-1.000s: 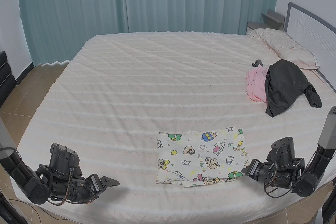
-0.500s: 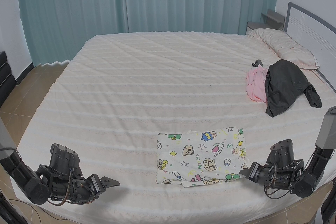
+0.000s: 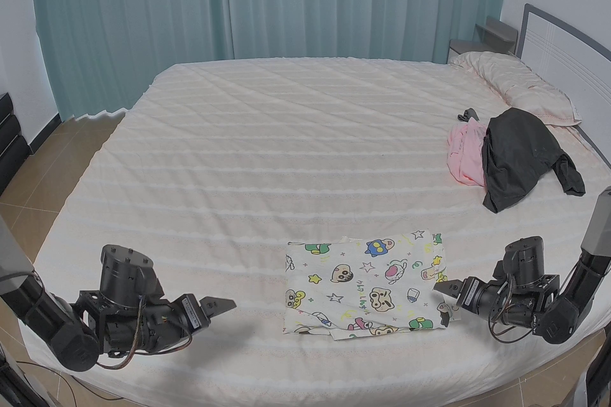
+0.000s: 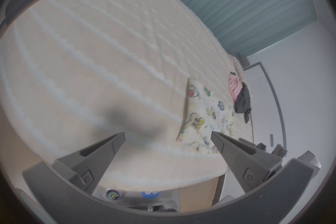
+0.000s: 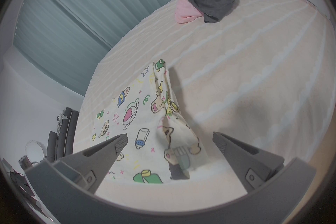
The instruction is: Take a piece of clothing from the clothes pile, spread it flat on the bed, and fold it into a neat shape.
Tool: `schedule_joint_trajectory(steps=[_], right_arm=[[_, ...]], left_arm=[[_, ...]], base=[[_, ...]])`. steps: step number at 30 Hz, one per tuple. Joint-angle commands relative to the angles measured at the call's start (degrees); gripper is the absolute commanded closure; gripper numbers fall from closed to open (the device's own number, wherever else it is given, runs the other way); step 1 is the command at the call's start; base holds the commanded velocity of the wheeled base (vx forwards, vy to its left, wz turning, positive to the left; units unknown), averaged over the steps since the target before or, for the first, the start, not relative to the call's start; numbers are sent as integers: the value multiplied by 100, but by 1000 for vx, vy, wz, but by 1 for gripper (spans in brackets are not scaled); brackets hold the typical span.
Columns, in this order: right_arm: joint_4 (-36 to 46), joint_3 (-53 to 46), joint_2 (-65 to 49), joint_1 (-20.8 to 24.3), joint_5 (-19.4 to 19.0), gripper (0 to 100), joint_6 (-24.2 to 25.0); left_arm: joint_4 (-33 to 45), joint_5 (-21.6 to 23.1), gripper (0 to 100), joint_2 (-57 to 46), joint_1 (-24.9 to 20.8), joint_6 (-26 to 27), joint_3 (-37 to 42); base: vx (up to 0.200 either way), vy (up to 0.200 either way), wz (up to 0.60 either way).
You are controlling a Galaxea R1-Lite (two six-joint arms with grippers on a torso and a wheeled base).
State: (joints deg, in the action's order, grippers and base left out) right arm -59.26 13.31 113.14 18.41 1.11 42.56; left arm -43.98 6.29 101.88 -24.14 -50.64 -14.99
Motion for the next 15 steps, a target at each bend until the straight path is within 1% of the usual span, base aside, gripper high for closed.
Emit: schedule_joint_trajectory(steps=[1,2,3,4,8,9,10,11,15], right_arm=[[-24,444,621,-180,-129,0,-81],[-24,444,621,-180,-129,0,-81],[-24,602,780,-188,-164,0,-81],[-24,673,832,-188,-181,0,-90],[-16,769,903,-171,-216,0,-116],[-16,787,903,-171,-287,0,-151],[-16,787,903,-171,-296,0,-160],[-16,787,894,-180,-410,0,-213],[-24,840,964,-224,-506,0,-248]], left_arm=[[-128,-58,0,588,-188,81,-961],[-128,-58,0,588,-188,81,-961],[-137,-75,0,939,-293,221,-1357],[-146,-84,0,1089,-337,309,-1498],[-181,-58,0,1423,-408,617,-1849],[-190,-23,0,1607,-408,775,-2025],[-190,-23,0,1634,-408,784,-2043],[-216,21,0,1897,-408,951,-2210],[-770,83,0,2556,-399,1329,-2438]], base=[[0,0,0],[0,0,0],[0,0,0],[0,0,0],[0,0,0],[0,0,0],[0,0,0],[0,0,0],[0,0,0]])
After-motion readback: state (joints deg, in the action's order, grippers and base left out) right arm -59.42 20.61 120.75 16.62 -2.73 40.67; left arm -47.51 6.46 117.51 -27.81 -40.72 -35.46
